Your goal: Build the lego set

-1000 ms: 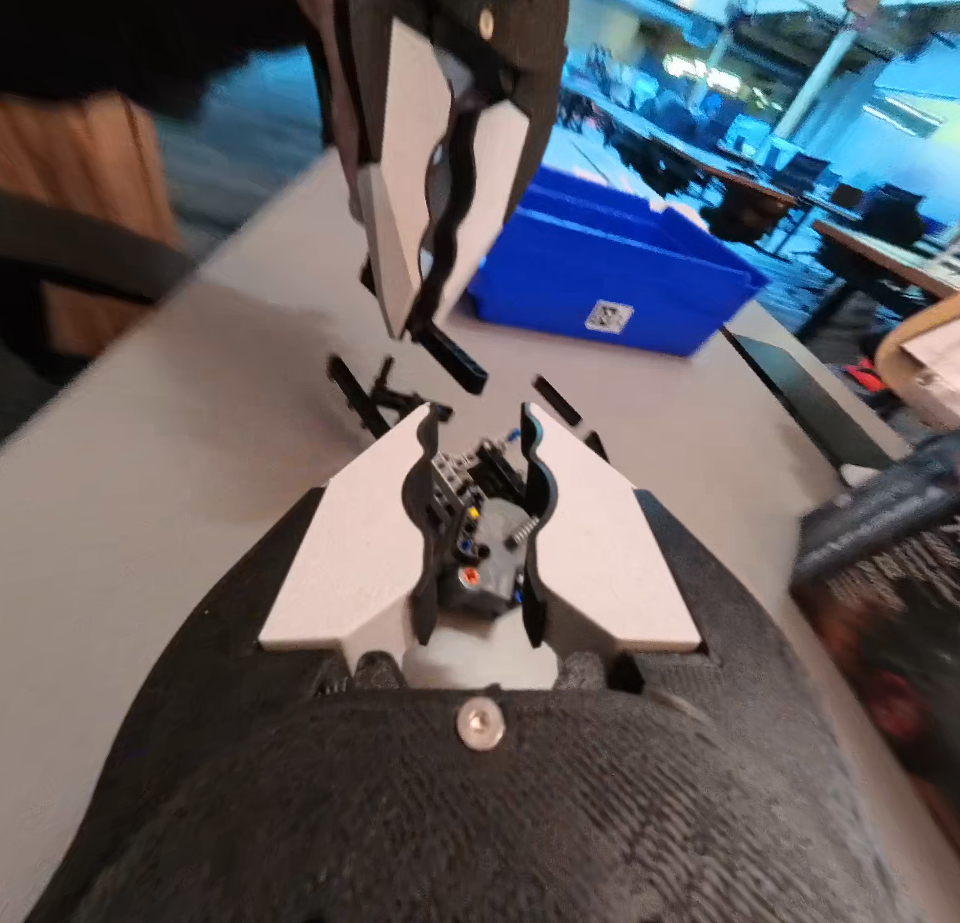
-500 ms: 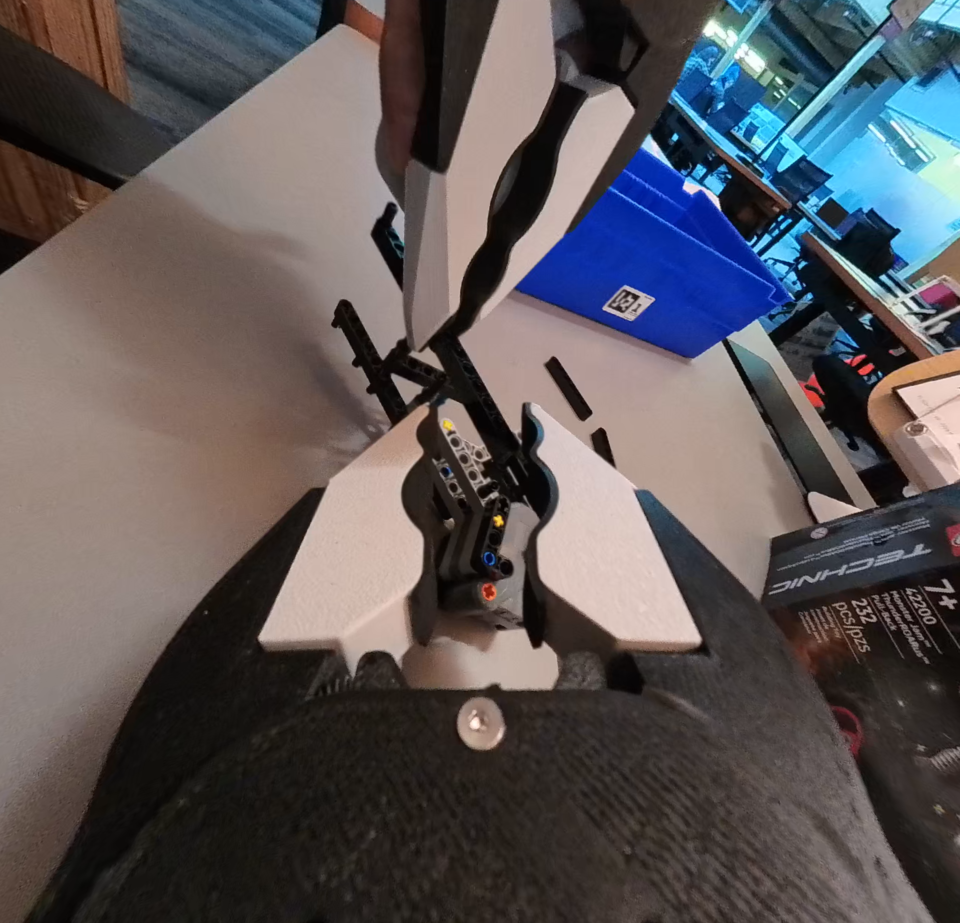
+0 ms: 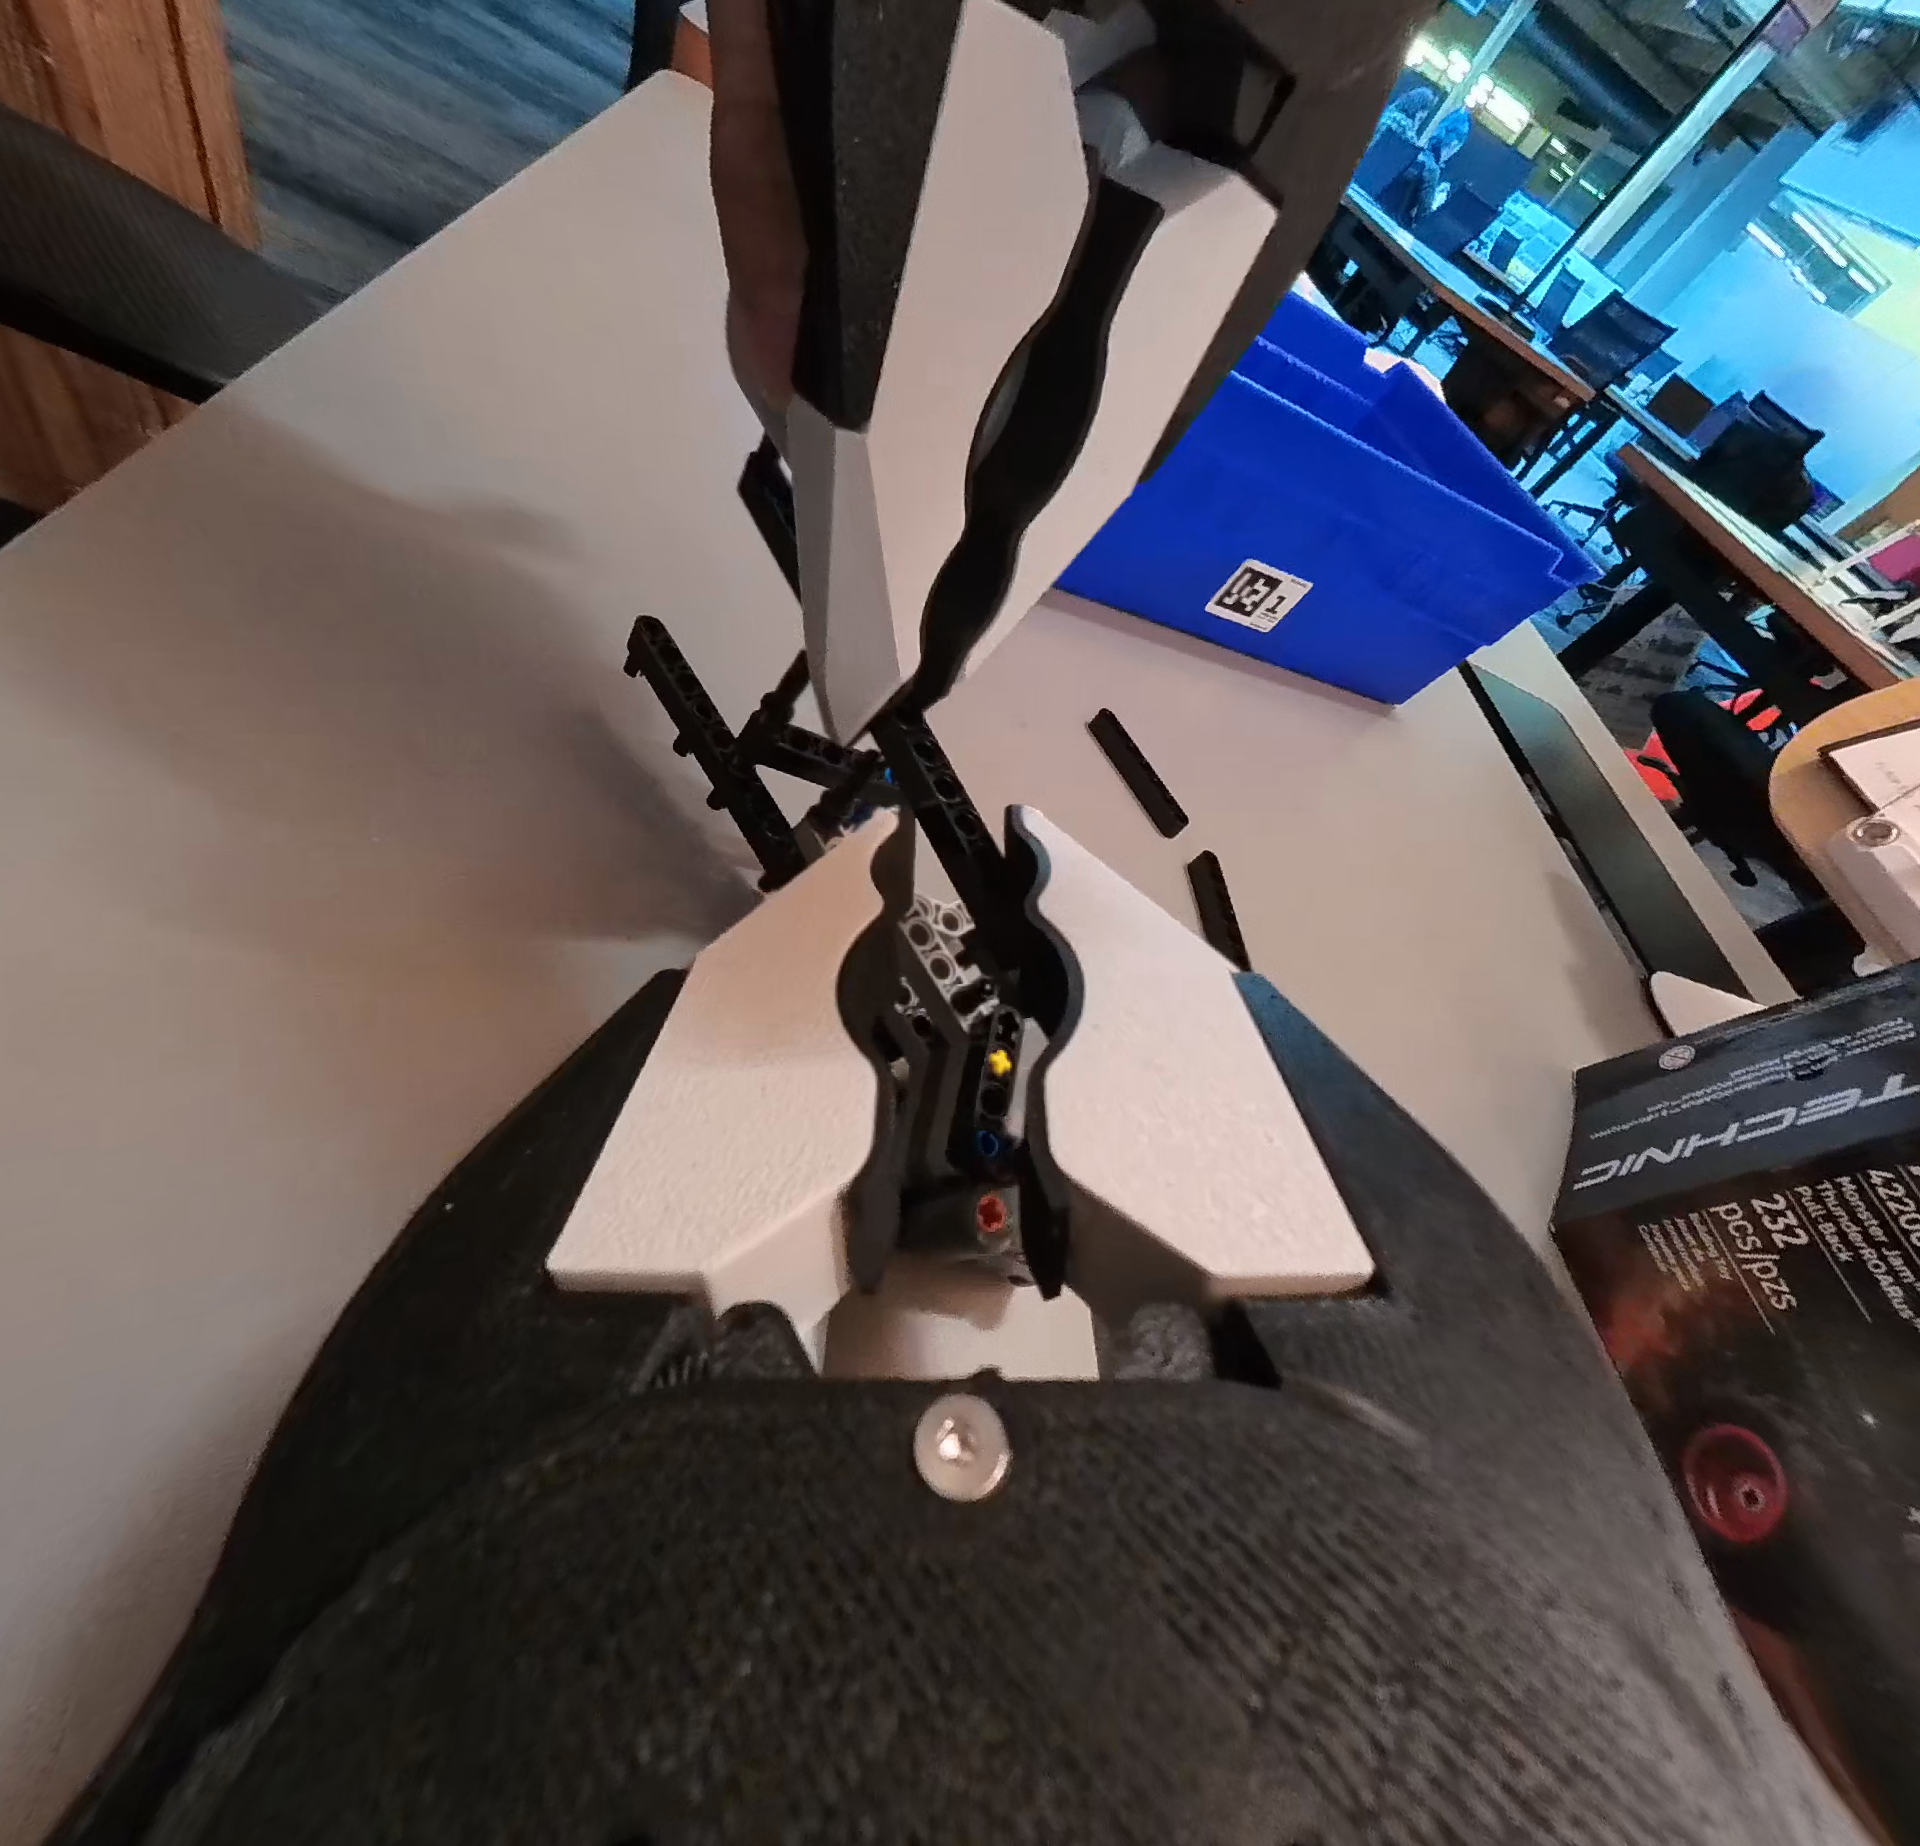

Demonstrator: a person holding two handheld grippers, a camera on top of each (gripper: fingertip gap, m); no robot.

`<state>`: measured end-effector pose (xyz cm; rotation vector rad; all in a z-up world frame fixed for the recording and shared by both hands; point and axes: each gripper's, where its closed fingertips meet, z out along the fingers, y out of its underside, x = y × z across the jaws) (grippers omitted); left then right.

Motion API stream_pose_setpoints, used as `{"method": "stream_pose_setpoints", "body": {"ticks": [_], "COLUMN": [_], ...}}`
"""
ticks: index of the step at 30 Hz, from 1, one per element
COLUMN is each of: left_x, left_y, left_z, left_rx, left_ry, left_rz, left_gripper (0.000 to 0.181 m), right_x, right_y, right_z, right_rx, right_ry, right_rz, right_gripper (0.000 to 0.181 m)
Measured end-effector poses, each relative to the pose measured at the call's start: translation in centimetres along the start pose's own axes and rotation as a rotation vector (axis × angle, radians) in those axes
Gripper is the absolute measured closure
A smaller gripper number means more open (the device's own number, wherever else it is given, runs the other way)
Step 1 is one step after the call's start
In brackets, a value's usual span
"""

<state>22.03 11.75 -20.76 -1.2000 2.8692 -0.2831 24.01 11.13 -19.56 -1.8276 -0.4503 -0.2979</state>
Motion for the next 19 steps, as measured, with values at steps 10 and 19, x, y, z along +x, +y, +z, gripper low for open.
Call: {"method": "stream_pose_setpoints", "body": {"ticks": [10,19], "left_x": [0.61,0.52], "left_y": [-0.12,0.27], "left_z": [0.03,0.05], "left_rx": [0.045,0.054], "left_ry": [0.047,0.008], "left_rz": [0.041,0.059], "left_gripper": [0.176,0.175], "right_x": [-0.8,-0.42], "right_y": [0.21,0.57], "right_z": [-0.39,-0.35], "right_rx": [-0.01,-0.022], "right_ry": [-0.079,-0.05], "right_rz": [-0.013,-0.066], "right_gripper": [0.171,0.171]}}
